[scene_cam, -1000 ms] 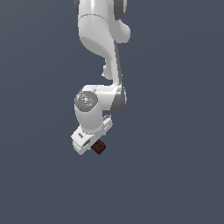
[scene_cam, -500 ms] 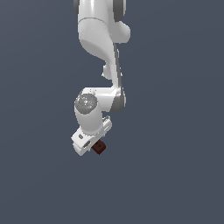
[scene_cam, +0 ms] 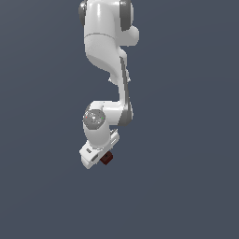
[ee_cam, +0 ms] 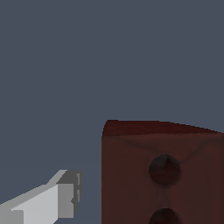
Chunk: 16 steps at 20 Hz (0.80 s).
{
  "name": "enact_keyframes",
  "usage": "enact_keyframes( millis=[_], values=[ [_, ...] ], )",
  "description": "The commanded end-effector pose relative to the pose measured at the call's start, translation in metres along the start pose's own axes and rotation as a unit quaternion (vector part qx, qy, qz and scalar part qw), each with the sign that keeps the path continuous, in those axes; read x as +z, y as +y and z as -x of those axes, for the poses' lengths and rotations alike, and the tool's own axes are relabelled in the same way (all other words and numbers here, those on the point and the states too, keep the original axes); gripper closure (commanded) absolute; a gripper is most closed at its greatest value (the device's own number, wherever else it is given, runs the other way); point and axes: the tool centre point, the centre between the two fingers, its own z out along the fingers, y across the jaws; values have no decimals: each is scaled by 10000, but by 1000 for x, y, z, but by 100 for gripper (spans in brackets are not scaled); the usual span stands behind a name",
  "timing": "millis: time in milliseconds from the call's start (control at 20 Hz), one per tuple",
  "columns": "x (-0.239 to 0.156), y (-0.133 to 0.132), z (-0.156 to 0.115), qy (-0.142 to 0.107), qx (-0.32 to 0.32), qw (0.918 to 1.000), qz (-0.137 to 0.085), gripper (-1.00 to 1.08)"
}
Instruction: Pick up the object and move it to a goal position.
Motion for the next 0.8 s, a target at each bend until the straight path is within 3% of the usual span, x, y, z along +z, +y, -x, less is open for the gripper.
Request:
enact_keyframes(
  millis=[0, 50, 100, 750],
  values=[
    [1, 1, -1, 5, -1, 10000, 8, -92],
    [1, 1, -1, 5, -1, 10000, 8, -92],
    [1, 1, -1, 5, -1, 10000, 8, 108],
    [-1, 1, 0, 3, 0, 10000, 6, 108]
  ],
)
